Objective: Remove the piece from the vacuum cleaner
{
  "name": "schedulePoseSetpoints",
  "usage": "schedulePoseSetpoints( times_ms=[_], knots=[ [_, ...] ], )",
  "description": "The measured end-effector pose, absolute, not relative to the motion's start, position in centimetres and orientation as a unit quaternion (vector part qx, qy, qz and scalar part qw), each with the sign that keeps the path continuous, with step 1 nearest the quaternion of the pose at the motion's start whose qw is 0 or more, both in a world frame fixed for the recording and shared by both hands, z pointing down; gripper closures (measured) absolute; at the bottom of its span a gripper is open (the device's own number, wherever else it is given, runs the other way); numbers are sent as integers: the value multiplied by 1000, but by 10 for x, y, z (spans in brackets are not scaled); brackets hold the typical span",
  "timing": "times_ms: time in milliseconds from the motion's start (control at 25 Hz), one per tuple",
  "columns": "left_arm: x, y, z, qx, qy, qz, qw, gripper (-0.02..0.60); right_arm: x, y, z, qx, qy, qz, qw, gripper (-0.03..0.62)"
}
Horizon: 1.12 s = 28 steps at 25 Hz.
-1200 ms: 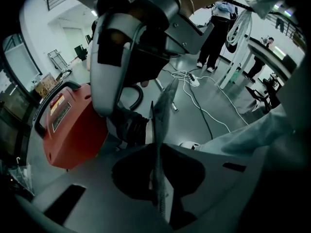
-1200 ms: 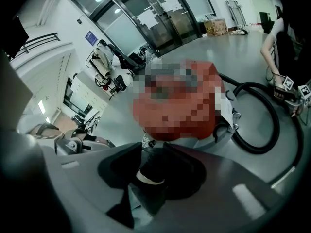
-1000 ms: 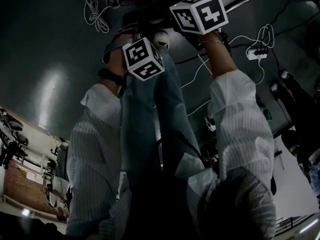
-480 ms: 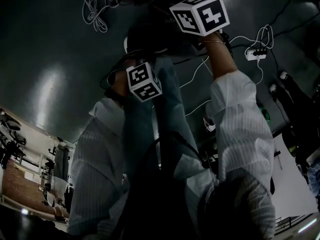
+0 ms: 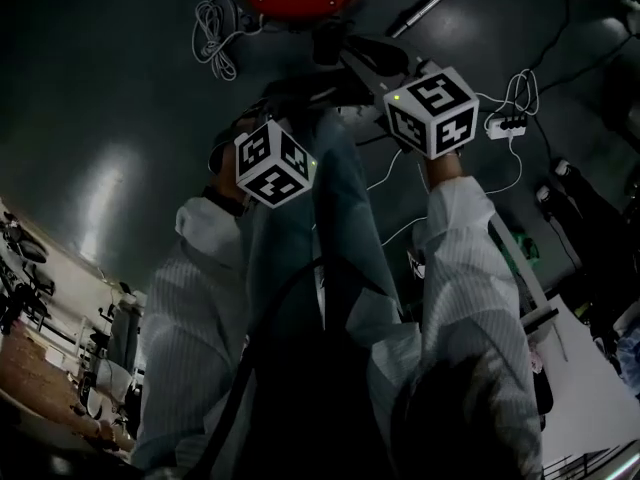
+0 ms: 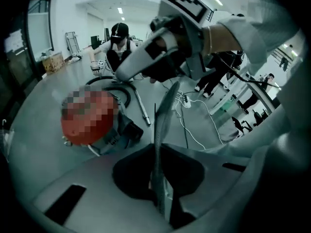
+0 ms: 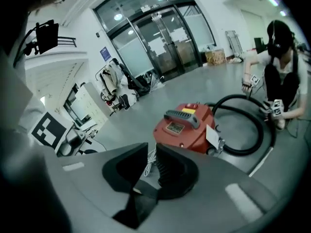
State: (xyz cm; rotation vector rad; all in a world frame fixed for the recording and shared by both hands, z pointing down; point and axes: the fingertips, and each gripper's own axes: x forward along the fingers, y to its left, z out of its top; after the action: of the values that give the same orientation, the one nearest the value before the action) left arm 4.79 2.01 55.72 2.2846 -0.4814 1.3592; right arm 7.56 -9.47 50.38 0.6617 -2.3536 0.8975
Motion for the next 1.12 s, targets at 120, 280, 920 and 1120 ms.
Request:
schedulePoseSetpoints(
  times_ms=[120, 280, 920, 1120],
  knots=[
    [24, -4, 493, 826, -226, 477, 197, 558, 72, -101, 425, 280, -887, 290, 226, 591],
    [-12, -18, 396, 813, -299, 470, 171, 557, 49, -99, 312, 293, -907, 244, 179, 592],
    [-134, -37, 106, 757, -578, 253, 169, 557, -55, -63, 57, 277, -947, 130, 94, 594],
    [-157, -40, 46, 735, -617, 231, 158, 557, -67, -64, 4, 253, -958, 109, 75, 594]
  ],
)
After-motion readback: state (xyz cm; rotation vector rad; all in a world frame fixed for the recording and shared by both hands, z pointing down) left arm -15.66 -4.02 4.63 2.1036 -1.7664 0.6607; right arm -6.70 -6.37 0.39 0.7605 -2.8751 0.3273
